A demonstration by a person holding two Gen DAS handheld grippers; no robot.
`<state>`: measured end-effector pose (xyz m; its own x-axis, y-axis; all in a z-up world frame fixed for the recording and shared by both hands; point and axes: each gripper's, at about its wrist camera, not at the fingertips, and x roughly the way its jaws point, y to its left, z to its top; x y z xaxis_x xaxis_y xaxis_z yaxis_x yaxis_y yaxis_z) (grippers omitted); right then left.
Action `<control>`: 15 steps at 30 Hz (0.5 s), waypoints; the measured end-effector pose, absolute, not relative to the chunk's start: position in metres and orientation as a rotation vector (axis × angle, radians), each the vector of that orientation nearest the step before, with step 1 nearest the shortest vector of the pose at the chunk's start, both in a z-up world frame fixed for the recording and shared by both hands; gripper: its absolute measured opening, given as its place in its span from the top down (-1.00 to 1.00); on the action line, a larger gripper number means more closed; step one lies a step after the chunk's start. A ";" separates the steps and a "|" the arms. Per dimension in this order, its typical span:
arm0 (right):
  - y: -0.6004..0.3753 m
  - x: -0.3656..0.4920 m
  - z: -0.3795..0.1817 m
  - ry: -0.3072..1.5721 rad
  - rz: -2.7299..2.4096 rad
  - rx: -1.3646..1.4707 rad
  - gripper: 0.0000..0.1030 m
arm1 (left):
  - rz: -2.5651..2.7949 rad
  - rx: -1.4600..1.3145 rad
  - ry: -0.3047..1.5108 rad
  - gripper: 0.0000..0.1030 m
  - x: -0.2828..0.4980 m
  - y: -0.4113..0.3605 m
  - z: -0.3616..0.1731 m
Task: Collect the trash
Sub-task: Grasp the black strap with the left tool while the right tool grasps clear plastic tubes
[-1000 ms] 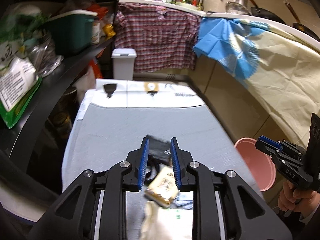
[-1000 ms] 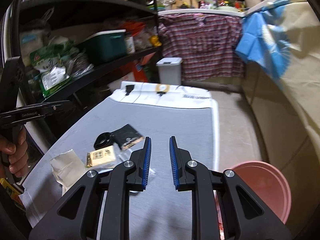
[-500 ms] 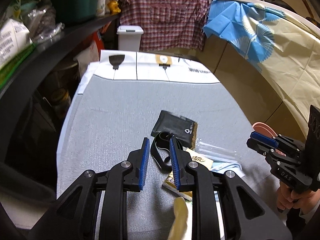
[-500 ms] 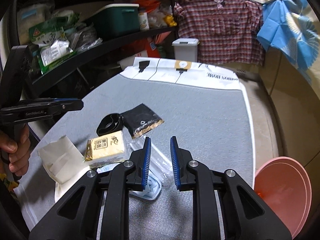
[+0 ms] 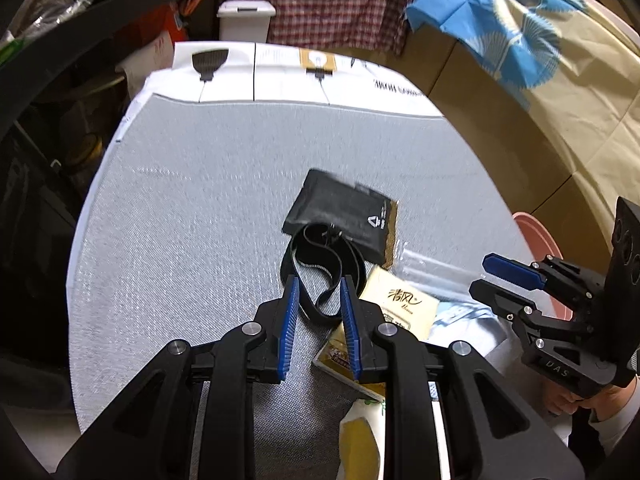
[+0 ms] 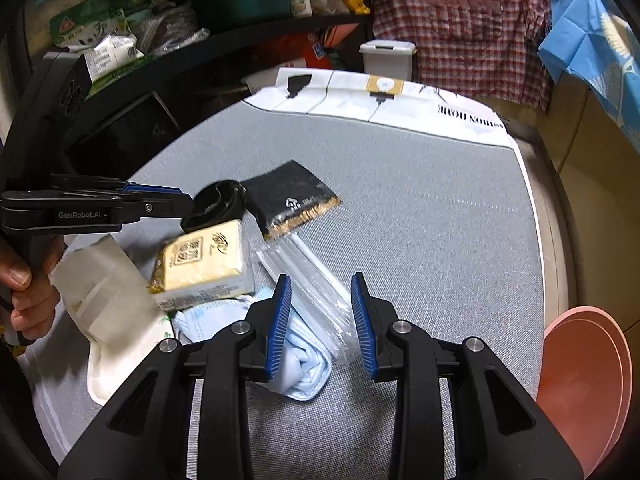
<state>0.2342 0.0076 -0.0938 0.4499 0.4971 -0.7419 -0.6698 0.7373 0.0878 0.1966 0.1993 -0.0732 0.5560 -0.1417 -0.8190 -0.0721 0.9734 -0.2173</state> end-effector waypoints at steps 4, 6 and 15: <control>0.009 0.236 -0.099 0.853 0.715 -0.252 0.38 | -0.034 -0.231 1.013 0.58 0.199 0.199 -0.077; 0.009 0.237 -0.101 0.864 0.711 -0.263 0.38 | -0.034 -0.226 1.034 0.58 0.200 0.197 -0.079; 0.007 0.234 -0.097 0.848 0.715 -0.280 0.90 | -0.005 -0.198 1.062 0.86 0.204 0.194 -0.081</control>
<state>0.2339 0.0074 -0.0971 0.4491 0.4626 -0.7644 -0.6755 0.7358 0.0484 0.2041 0.1939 -0.0813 0.4891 -0.0991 -0.8666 -0.0911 0.9823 -0.1638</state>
